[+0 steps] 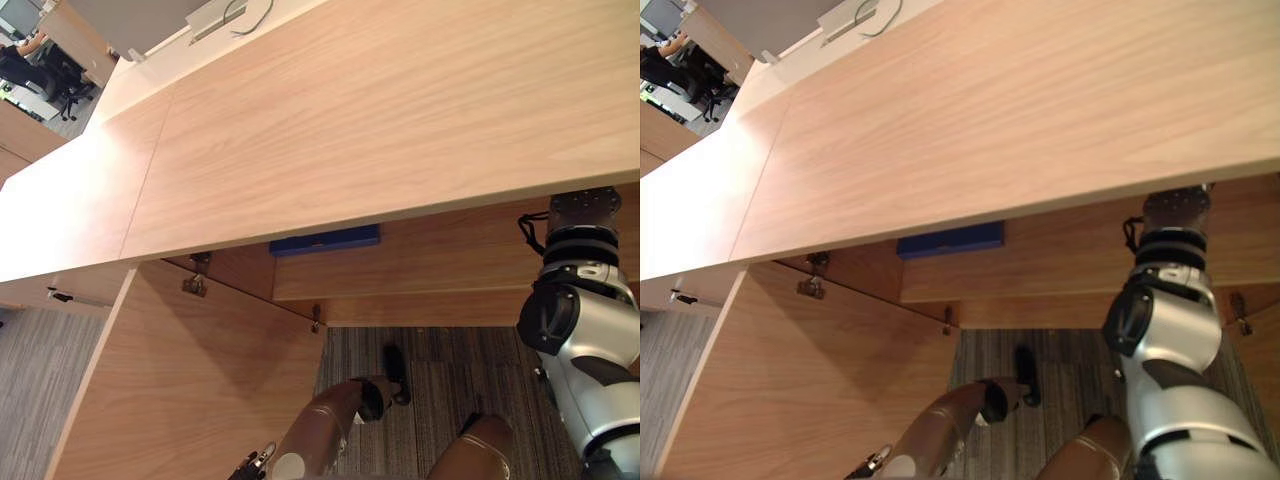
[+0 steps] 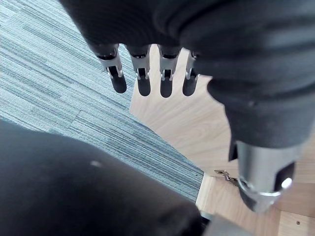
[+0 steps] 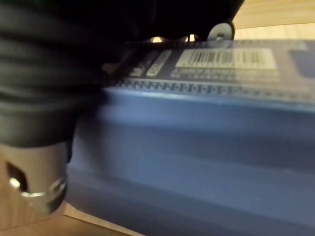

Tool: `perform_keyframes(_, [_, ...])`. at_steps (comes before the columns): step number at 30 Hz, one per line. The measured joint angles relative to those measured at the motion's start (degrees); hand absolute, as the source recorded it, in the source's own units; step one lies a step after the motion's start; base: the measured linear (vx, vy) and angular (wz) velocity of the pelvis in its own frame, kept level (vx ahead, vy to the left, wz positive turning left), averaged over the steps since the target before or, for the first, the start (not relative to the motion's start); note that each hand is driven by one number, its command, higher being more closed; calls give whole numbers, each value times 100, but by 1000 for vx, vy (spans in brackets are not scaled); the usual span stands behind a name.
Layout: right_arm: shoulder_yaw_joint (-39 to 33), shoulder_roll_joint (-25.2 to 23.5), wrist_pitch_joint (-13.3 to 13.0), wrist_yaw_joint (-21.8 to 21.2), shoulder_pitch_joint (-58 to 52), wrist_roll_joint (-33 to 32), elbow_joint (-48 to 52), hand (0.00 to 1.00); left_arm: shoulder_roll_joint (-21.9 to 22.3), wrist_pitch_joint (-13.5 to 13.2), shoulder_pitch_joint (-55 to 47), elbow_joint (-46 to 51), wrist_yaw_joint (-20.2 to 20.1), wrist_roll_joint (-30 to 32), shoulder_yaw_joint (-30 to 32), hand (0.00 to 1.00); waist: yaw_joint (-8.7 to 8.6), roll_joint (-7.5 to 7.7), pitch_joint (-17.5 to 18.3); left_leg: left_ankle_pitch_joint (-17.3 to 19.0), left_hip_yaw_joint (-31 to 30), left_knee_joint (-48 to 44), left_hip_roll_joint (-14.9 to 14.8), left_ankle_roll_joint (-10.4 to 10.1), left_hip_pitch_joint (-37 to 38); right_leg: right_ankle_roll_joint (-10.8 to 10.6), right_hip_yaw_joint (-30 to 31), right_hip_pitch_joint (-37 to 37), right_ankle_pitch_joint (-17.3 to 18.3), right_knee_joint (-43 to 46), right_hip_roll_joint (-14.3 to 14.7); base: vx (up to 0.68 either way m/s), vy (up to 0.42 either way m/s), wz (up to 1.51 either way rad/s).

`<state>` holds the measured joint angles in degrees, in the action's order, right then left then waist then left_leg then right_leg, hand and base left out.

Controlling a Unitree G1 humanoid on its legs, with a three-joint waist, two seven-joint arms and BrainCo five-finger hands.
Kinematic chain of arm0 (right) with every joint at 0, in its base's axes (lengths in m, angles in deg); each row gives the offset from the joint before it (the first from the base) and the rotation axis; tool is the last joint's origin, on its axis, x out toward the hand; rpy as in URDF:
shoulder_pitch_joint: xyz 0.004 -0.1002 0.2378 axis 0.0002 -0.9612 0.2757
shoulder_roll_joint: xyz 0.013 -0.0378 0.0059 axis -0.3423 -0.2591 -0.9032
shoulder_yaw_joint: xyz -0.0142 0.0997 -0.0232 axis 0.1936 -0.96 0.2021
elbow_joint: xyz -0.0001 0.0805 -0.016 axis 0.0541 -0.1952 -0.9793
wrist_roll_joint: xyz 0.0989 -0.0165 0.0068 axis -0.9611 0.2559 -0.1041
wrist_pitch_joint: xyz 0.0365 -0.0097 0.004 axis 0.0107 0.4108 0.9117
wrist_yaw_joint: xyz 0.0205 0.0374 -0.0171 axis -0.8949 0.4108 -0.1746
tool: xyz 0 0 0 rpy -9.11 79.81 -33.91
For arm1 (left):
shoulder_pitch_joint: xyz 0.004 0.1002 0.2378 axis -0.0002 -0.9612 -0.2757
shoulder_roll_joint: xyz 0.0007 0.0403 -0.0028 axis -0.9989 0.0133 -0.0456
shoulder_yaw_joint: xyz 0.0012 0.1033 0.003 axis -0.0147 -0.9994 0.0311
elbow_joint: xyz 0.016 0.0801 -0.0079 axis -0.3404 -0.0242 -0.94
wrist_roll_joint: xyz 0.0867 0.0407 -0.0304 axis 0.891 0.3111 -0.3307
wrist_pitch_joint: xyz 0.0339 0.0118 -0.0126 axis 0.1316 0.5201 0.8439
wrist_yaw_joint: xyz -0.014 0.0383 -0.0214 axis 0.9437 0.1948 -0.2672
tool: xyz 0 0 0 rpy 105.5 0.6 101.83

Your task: Walk over to the cabinet, pick up the folder, carry it to the office cabinet, place the folder inside the office cabinet, then close the office cabinet door

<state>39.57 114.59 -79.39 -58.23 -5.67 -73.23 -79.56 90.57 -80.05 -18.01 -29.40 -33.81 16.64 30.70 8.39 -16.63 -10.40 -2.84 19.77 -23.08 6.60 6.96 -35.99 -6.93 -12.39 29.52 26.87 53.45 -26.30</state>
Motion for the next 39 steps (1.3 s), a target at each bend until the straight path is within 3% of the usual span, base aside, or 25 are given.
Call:
perform_keyframes(10, [211, -471, 218, -89, -499, 1, -171, 0, -112, 5, -74, 194, -79, 4, -280, 0, 99, 17, 91, 4, -27, -208, -16, 15, -313, 28, 22, 281, 21, 198, -24, 29, 7, 3])
perform_keyframes(18, [214, -517, 272, -191, -519, 14, -337, 0, -220, 13, -65, 419, -172, -20, -510, 0, 192, 24, 74, 43, 105, -21, 48, -6, -560, 92, 305, 781, 36, 423, -16, -14, 13, 6])
perform_keyframes(19, [207, -478, 275, -222, -547, 14, -332, 0, -271, 27, -55, 492, -175, -28, -530, 0, 154, 41, 58, 310, 162, -910, 1, 71, -835, 127, 320, 929, 17, 501, -124, 52, 13, 0])
perform_keyframes(20, [227, -430, 278, -230, -672, 15, -334, 0, -310, 30, -71, 509, -173, -50, -531, 0, 228, 39, 44, 875, -12, -1952, -144, 168, -956, 98, 403, 1035, 81, 767, -123, 90, 25, -6])
perform_keyframes(21, [225, -425, 287, -229, -708, 17, -338, 0, -315, 30, -75, 505, -173, -54, -532, 0, 237, 38, 24, 1087, -30, -1959, -133, 259, -953, 48, 463, 1084, 110, 910, -84, 103, 45, -12])
perform_keyframes(22, [220, -372, 310, -225, -719, 25, -338, 0, -339, 28, 15, 484, -207, -49, -533, 0, 195, 19, -53, 1107, -8, -1995, -92, 328, -990, -2, 604, 1198, 152, 1033, -113, 58, 61, -1])
perform_keyframes(25, [216, -181, 379, -231, -745, 510, -394, 0, -345, 30, 90, 502, -222, -48, -543, 0, 183, -16, -190, 1066, 17, -1864, -55, 226, -1127, 26, 653, 1399, 152, 1034, -82, -4, 38, 12])
perform_keyframes(27, [215, -62, 474, -252, -744, 874, -489, 0, -379, 49, 117, 510, -231, -45, -556, 0, 147, 44, -241, 1075, 125, -1817, 25, 167, -1153, 76, 750, 1524, 102, 910, -108, 39, 0, 23])
perform_keyframes(28, [246, -16, 540, -281, -764, 1074, -541, 0, -414, 61, 99, 564, -233, -46, -567, 0, 207, 37, -238, 1341, 44, -2203, -76, 166, -1070, 95, 813, 1557, 70, 1007, -75, 150, 2, 0])
perform_keyframes(29, [348, 10, 557, -295, -761, 1178, -547, 0, -412, 62, 96, 566, -233, -46, -568, 0, 203, 13, -264, 1316, 61, -2220, -65, 351, -1089, 85, 824, 1560, 68, 1063, -60, 183, 7, -8])
perform_keyframes(30, [465, 25, 596, -364, -759, 1376, -546, 0, -393, 58, 166, 577, -233, -46, -595, 0, 221, 11, -321, 1317, 59, -2254, -74, 350, -1096, 42, 840, 1573, 46, 1095, -62, 83, 13, -1])
perform_keyframes(39, [672, 29, 730, -564, -759, 1817, -546, 0, -417, 60, 172, 971, -268, -43, -627, 0, 206, 29, -377, 1317, 73, -2244, -87, 325, -1223, 7, 909, 1755, 13, 1120, -3, 48, 0, -2])
